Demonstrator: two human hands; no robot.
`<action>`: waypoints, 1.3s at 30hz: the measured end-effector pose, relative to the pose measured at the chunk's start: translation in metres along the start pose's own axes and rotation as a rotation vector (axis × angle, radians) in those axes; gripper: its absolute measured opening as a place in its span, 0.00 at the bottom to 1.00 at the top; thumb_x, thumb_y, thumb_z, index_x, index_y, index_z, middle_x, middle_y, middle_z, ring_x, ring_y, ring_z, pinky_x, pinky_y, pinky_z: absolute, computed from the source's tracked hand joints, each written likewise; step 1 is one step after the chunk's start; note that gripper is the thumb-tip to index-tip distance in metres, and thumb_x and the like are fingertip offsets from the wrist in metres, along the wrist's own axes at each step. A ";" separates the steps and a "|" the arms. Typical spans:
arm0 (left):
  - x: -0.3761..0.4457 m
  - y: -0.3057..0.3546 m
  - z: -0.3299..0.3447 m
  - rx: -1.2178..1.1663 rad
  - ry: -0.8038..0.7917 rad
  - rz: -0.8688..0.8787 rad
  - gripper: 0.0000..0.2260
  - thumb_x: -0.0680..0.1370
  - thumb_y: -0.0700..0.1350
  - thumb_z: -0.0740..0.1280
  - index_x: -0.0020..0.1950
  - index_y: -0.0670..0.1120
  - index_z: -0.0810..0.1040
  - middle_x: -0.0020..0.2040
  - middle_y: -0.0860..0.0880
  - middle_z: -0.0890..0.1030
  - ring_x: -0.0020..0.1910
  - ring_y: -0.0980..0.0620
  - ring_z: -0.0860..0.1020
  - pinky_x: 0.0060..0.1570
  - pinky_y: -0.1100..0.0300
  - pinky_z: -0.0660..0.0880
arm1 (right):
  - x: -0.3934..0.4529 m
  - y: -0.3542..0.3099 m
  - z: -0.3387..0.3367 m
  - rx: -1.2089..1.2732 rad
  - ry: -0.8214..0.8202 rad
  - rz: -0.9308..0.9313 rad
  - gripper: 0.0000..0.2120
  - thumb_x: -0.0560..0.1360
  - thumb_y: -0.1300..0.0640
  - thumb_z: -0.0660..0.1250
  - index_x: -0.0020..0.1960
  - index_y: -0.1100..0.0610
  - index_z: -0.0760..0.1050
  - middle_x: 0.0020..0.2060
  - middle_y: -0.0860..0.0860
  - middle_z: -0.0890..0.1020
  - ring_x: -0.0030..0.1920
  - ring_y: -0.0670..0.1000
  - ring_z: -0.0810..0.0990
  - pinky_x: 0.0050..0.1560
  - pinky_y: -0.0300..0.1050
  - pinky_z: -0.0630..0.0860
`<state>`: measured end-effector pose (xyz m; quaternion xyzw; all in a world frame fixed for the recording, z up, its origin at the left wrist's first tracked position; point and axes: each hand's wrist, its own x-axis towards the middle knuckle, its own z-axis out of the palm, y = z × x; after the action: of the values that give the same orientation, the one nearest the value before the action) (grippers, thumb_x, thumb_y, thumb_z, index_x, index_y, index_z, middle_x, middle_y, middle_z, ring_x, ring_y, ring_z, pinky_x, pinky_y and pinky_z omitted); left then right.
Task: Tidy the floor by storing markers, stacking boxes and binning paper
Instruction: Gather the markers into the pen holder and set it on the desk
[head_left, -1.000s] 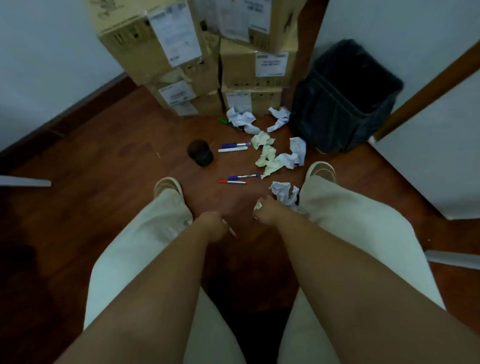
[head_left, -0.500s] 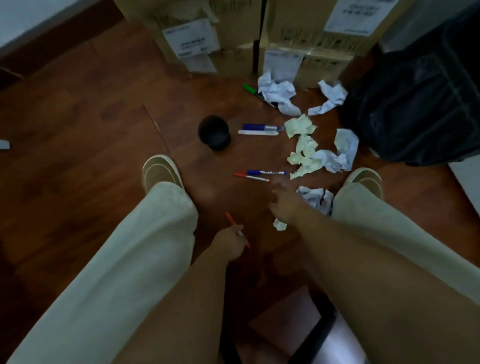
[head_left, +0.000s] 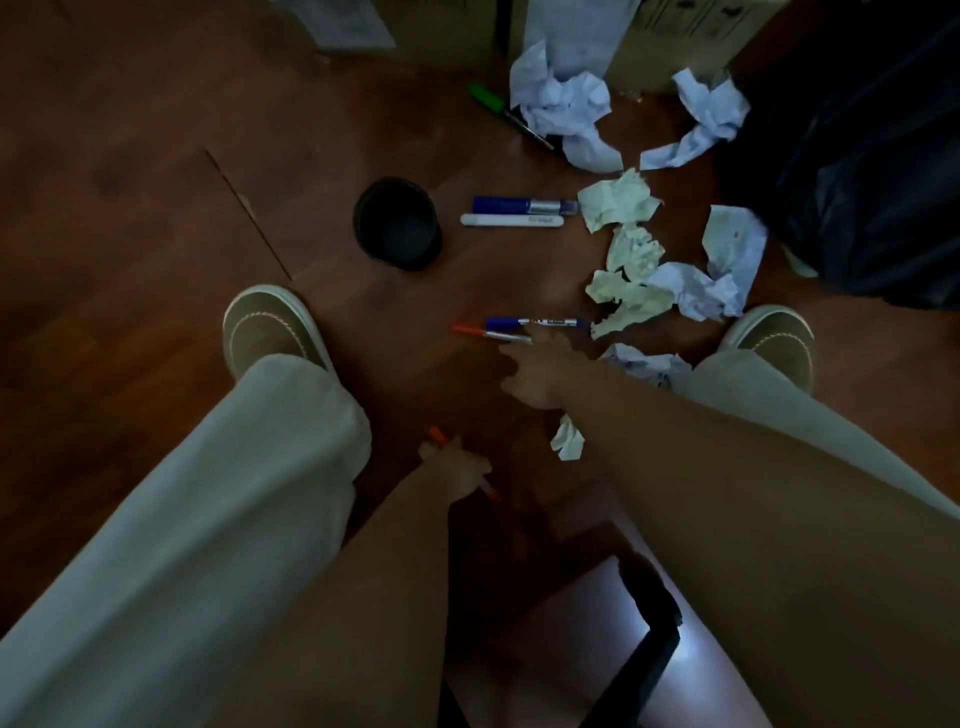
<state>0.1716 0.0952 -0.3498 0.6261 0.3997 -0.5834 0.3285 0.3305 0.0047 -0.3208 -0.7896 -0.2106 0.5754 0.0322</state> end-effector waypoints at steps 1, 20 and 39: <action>-0.001 0.000 -0.001 -0.014 0.033 -0.002 0.33 0.80 0.55 0.59 0.80 0.48 0.47 0.79 0.42 0.50 0.76 0.41 0.55 0.70 0.58 0.57 | 0.001 0.000 -0.002 -0.001 -0.009 0.001 0.27 0.79 0.48 0.59 0.76 0.45 0.58 0.78 0.51 0.44 0.77 0.59 0.47 0.74 0.59 0.55; -0.035 0.043 -0.112 -0.589 0.980 0.668 0.06 0.73 0.38 0.74 0.48 0.45 0.86 0.51 0.49 0.75 0.46 0.66 0.76 0.49 0.79 0.68 | 0.036 -0.013 0.026 -0.300 0.213 -0.008 0.21 0.80 0.58 0.53 0.72 0.61 0.64 0.74 0.58 0.59 0.72 0.62 0.60 0.70 0.56 0.60; -0.048 0.063 -0.210 -0.446 0.949 0.711 0.15 0.79 0.44 0.66 0.66 0.49 0.75 0.62 0.50 0.74 0.59 0.50 0.76 0.53 0.61 0.72 | 0.016 -0.057 -0.063 0.900 0.562 -0.144 0.22 0.73 0.60 0.69 0.63 0.50 0.65 0.41 0.51 0.84 0.40 0.48 0.84 0.45 0.50 0.82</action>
<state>0.3254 0.2452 -0.2843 0.8275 0.3815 -0.0001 0.4120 0.3755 0.0748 -0.2973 -0.8051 0.0201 0.3716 0.4619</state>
